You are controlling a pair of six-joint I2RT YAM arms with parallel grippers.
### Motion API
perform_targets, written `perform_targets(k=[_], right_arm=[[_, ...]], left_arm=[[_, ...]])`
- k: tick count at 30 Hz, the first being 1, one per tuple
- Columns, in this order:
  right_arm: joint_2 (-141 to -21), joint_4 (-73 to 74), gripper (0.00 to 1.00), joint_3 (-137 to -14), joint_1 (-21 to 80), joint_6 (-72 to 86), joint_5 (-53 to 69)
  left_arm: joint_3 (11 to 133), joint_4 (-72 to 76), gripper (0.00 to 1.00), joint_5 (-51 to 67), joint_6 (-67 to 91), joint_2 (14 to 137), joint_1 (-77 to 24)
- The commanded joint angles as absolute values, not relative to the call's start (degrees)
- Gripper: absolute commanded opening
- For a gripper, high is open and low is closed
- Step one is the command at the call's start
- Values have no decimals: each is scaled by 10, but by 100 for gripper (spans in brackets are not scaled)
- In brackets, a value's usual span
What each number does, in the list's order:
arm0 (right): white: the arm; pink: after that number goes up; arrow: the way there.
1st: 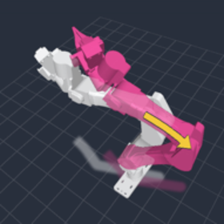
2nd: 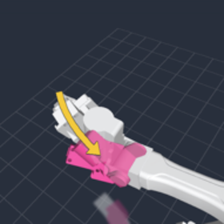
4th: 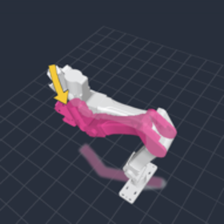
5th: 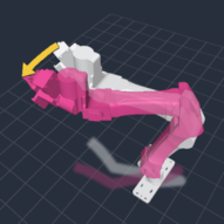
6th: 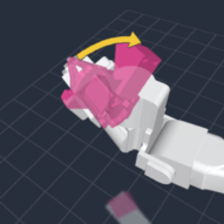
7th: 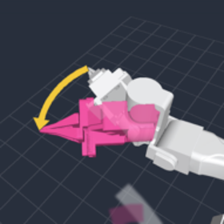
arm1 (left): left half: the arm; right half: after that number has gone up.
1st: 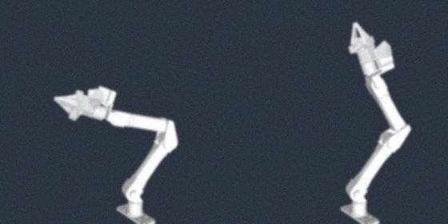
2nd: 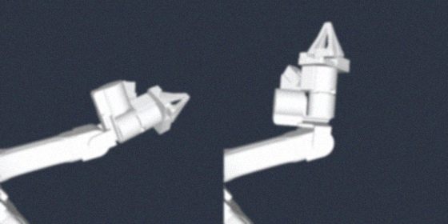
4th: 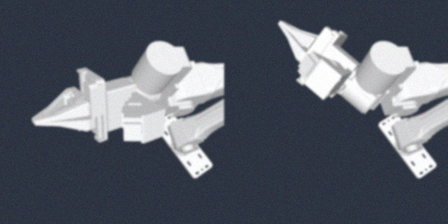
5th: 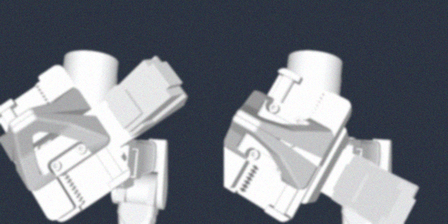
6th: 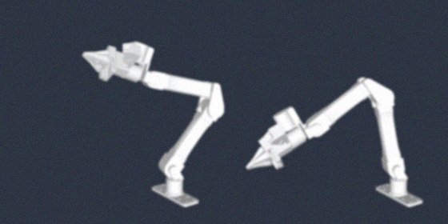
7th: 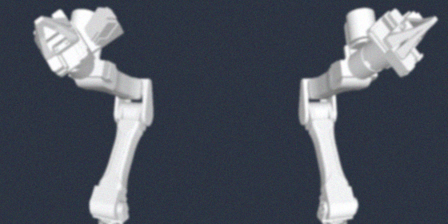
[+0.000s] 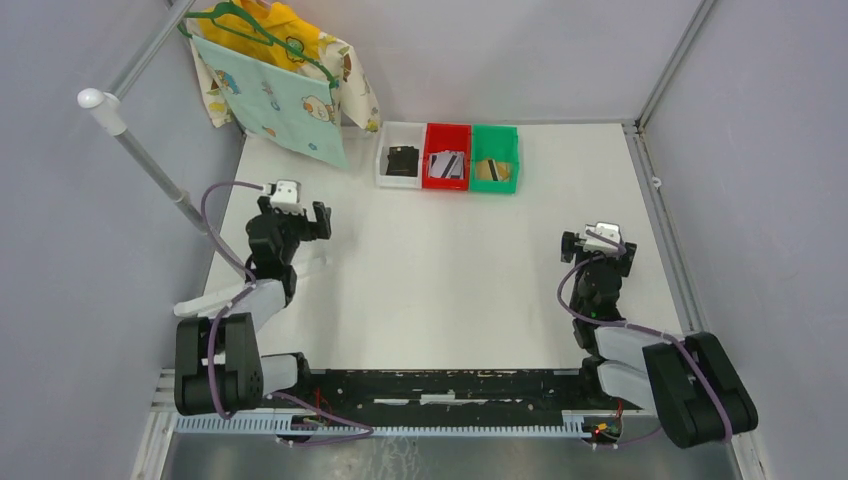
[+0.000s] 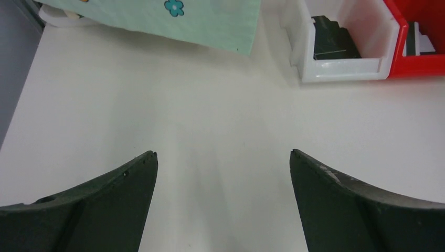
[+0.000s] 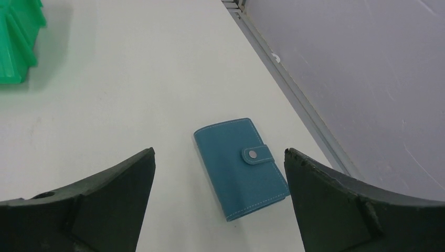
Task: Take the credit cards out of the card holder
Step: Move the storage box to the center of the board.
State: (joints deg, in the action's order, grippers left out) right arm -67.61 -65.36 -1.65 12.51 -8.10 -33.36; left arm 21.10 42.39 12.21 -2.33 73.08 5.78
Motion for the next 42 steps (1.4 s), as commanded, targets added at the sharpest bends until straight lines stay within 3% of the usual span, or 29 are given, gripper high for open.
perform_targets(k=[1, 7, 11, 15, 30, 42], right_arm=[[-603, -450, 98, -88, 132, -7, -378], [-573, -288, 98, -200, 87, 231, -300], [-659, -202, 98, -327, 80, 188, -181], [-780, -87, 98, -480, 89, 181, -159], [-1103, -1, 80, -793, 148, 128, -163], [-1197, -1, 69, -874, 150, 116, -139]], left_arm=[[312, 207, 100, 166, -66, 683, 64], [429, 37, 100, 225, -73, 692, 58], [487, -38, 100, 232, -87, 731, 36], [516, -88, 100, 226, -102, 763, 13], [491, -161, 100, 240, -117, 759, -63], [550, -232, 100, 268, -123, 781, -65]])
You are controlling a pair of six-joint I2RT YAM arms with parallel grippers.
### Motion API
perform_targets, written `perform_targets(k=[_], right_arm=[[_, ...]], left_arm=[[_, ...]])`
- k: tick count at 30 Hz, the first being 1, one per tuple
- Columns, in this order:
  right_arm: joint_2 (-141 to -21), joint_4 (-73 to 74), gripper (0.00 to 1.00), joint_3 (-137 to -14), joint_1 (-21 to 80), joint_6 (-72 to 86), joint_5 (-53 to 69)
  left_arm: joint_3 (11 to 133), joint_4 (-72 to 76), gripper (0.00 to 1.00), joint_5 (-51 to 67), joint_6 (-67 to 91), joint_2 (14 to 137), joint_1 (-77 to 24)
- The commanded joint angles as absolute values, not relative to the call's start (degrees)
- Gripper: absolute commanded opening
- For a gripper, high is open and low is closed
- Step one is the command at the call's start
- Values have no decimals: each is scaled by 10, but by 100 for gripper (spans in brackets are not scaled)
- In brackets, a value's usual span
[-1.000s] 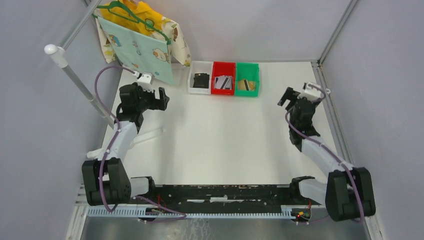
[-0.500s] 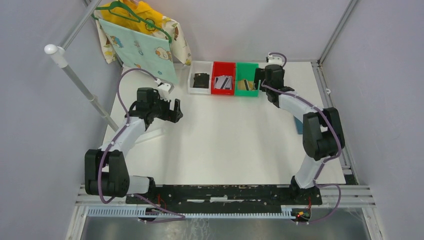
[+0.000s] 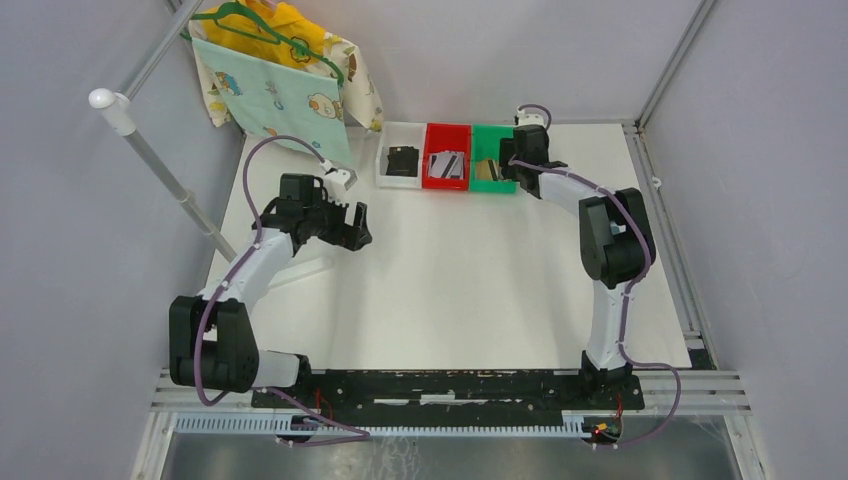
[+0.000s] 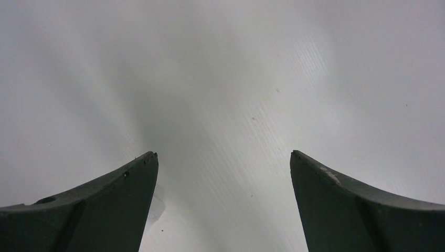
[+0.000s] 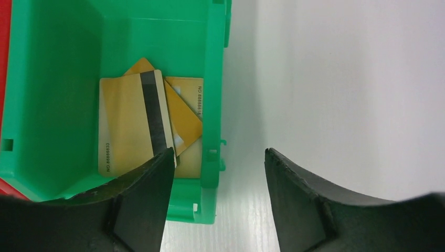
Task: Take the credit cards out of the card holder
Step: Move the storage box to the center of the board.
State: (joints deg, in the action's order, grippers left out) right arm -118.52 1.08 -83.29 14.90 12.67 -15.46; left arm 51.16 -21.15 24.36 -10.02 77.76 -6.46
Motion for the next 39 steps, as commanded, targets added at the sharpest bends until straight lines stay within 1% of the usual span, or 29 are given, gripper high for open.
perform_targets(k=[1, 3, 6, 16, 22, 24, 28, 31, 39], right_arm=[[-1200, -1, 66, -876, 151, 114, -136], [-1199, -1, 58, -872, 154, 105, -135], [-1178, -5, 50, -835, 159, 92, -145], [-1042, -96, 45, -617, 170, 103, -158], [-973, -132, 36, -520, 182, 97, -155], [-958, -141, 32, -496, 187, 90, -151], [-934, -164, 20, -450, 193, 75, -121], [-919, -168, 13, -427, 196, 67, -97], [-879, -165, 8, -387, 216, 42, -41]], left_arm=[[555, -239, 100, 269, -124, 781, -65], [564, -251, 100, 267, -124, 779, -65], [570, -261, 100, 260, -125, 769, -65], [569, -261, 100, 236, -110, 741, -65], [556, -261, 100, 230, -106, 725, -65], [552, -262, 100, 230, -106, 720, -65], [552, -266, 100, 225, -108, 717, -65], [554, -272, 100, 222, -113, 717, -65], [553, -272, 100, 225, -113, 722, -65]])
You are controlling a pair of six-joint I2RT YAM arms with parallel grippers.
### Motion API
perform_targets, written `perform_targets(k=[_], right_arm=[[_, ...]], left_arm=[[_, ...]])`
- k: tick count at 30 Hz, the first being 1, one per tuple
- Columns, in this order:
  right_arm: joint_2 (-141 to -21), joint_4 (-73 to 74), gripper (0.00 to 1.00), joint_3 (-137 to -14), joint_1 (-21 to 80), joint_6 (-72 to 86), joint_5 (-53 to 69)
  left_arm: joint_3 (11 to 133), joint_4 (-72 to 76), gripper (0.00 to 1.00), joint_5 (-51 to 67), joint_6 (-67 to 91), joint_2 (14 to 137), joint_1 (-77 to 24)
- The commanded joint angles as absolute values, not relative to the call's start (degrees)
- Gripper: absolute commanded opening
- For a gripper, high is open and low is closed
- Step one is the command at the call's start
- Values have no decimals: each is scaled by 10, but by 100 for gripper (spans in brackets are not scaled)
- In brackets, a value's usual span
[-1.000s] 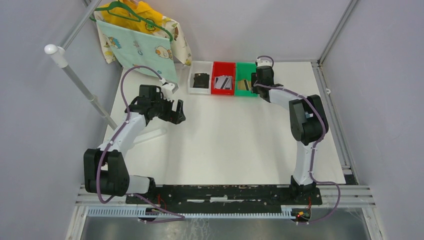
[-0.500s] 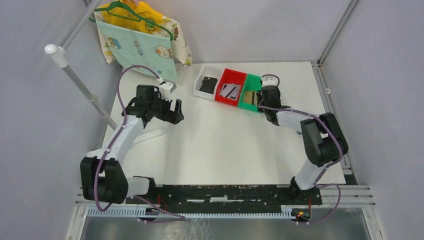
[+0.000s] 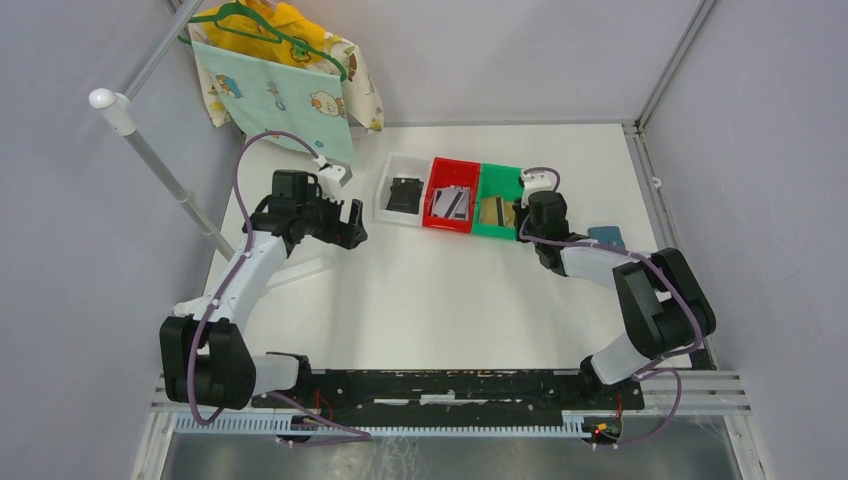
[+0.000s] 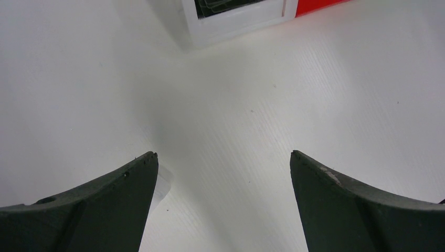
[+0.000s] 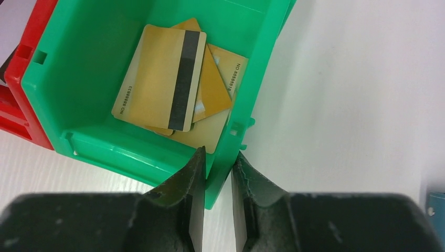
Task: Take the credit cards out of the card holder
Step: Move the storage box to the center of the board.
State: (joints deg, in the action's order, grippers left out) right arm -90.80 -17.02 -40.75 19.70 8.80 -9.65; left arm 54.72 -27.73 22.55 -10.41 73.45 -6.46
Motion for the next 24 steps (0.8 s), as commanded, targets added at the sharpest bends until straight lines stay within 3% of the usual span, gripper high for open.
perform_targets(k=[1, 8, 11, 15, 21, 24], right_arm=[[-876, -156, 8, -387, 218, 35, -40], [-862, -111, 10, -384, 219, 26, -48], [-849, -116, 18, -375, 219, 50, -52], [-815, -128, 22, -363, 221, 103, -74], [-768, -126, 8, -331, 240, 180, -189], [-760, -144, 11, -318, 251, 184, -225]], left_arm=[[553, -272, 100, 226, -112, 723, -65], [555, -271, 100, 225, -105, 726, -65], [555, -271, 100, 227, -105, 728, -65], [549, -268, 100, 226, -105, 736, -65], [532, -255, 98, 227, -102, 746, -65], [532, -255, 97, 231, -103, 749, -65]])
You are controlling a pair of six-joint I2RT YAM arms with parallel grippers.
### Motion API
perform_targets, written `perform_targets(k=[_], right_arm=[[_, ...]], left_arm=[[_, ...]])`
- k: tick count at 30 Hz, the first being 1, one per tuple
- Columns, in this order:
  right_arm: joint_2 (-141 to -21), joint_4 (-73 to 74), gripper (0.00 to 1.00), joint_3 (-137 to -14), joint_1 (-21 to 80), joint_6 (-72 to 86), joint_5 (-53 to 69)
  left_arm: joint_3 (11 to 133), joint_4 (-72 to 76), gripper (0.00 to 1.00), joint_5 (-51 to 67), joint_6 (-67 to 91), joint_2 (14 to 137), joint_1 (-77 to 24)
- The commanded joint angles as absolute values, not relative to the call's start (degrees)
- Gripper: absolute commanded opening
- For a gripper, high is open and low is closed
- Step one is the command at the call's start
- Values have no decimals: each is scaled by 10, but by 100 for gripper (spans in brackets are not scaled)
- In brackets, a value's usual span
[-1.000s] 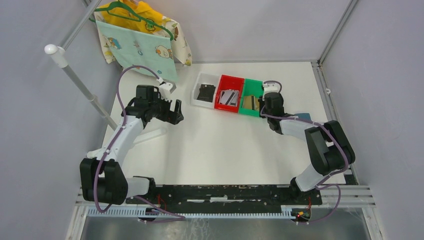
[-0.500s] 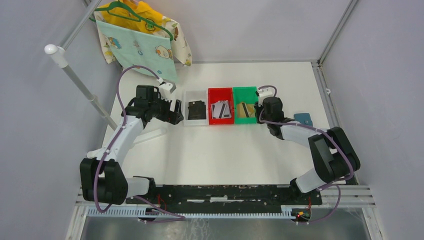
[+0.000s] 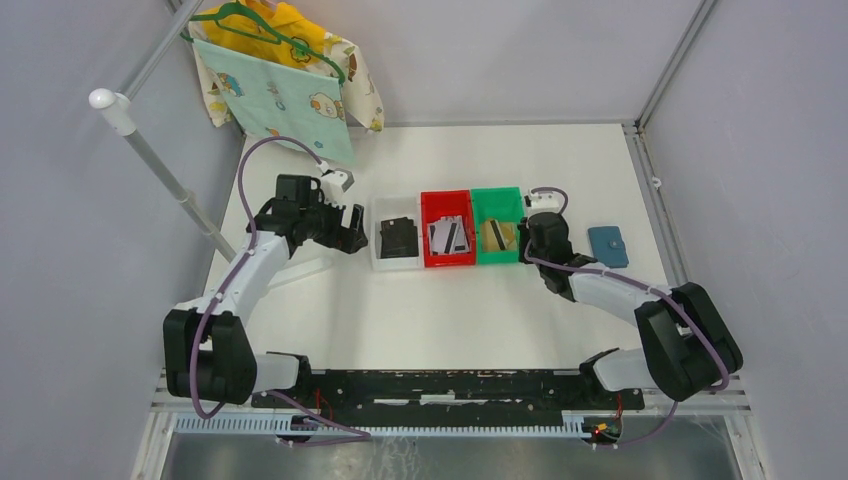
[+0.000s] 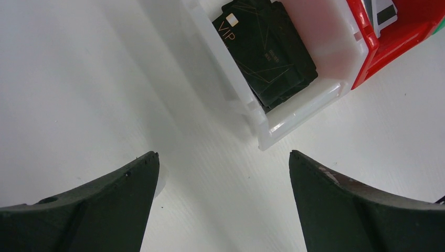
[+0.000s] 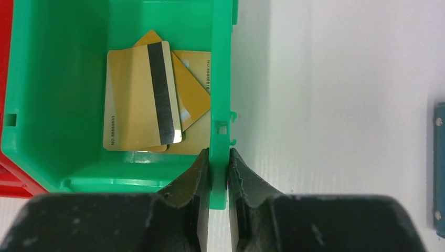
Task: Take the credit cards out of the card holder
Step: Move the storage box to the center of the board, then move the card holder to the center of the board.
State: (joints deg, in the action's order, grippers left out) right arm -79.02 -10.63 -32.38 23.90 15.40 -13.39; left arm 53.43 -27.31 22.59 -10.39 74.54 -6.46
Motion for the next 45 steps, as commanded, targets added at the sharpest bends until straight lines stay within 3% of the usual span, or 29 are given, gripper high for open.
perform_targets(k=[1, 4, 11, 14, 23, 39, 45], right_arm=[[-762, -142, 11, -321, 251, 185, -233], [-762, -136, 16, -329, 251, 192, -254], [-720, -56, 82, -362, 252, 209, -312], [-708, -12, 93, -389, 243, 201, -331], [-750, 99, 98, -464, 67, 199, -270], [-941, 132, 98, -584, -51, 174, -255], [-1009, 149, 98, -637, -90, 168, -178]], left_arm=[[532, -255, 97, 232, -103, 748, -66], [531, -255, 97, 231, -105, 744, -65], [535, -262, 97, 243, -104, 736, -65], [535, -263, 97, 251, -103, 733, -65], [545, -282, 98, 264, -121, 730, -66], [568, -309, 100, 296, -135, 725, -65], [576, -316, 100, 297, -138, 725, -65]])
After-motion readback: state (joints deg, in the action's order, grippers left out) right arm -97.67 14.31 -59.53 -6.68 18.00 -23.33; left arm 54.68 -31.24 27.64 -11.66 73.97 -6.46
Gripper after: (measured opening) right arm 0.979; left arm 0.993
